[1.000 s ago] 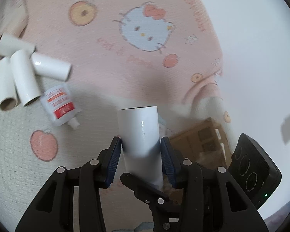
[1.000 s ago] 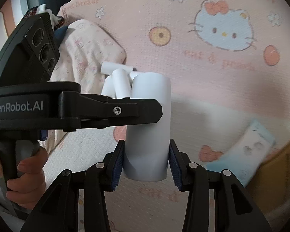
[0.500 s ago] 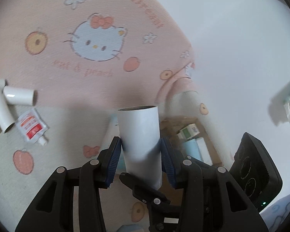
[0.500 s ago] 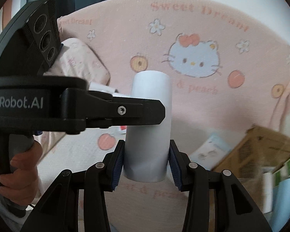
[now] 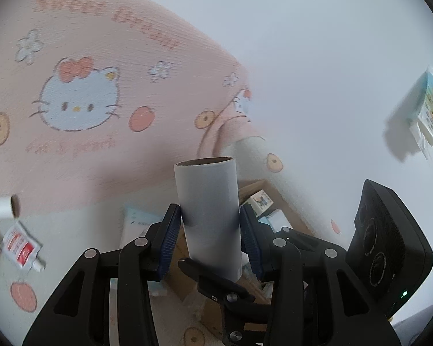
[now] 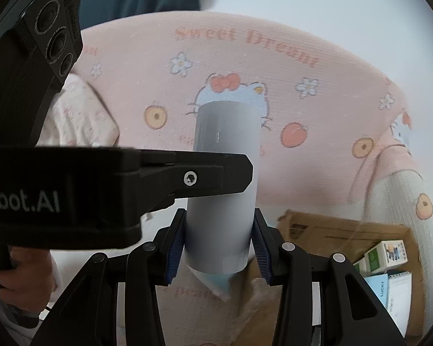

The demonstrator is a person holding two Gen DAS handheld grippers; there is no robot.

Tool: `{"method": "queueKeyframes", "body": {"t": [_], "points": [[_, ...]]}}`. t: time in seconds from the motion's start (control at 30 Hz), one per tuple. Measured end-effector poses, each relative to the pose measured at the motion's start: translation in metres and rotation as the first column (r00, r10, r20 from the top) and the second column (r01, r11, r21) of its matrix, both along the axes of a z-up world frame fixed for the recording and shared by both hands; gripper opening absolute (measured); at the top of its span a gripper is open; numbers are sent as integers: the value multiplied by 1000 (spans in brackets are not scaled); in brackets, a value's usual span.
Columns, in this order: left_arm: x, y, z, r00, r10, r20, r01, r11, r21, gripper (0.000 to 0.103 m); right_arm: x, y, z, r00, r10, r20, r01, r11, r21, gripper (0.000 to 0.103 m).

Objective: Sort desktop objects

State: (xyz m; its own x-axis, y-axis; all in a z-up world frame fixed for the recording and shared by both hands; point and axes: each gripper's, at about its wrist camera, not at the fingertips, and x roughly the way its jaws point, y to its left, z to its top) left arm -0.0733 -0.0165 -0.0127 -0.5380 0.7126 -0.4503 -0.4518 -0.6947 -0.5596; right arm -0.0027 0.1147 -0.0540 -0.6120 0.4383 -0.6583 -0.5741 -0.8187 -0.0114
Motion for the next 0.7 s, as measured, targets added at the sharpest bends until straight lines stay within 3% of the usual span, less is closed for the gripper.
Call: {"method": "queueKeyframes", "body": {"t": [0.23, 0.43, 0.7], "points": [[-17, 29, 4, 997, -70, 29, 69, 998, 14, 47, 15, 25, 3, 999, -32, 41, 32, 999, 12, 41], [-22, 59, 9, 989, -142, 35, 142, 990, 5, 46, 40, 45, 7, 996, -57, 67, 59, 998, -34, 41], [-31, 93, 7, 983, -165, 85, 168, 985, -28, 46, 63, 60, 6, 993, -80, 84, 84, 996, -44, 41]]}}
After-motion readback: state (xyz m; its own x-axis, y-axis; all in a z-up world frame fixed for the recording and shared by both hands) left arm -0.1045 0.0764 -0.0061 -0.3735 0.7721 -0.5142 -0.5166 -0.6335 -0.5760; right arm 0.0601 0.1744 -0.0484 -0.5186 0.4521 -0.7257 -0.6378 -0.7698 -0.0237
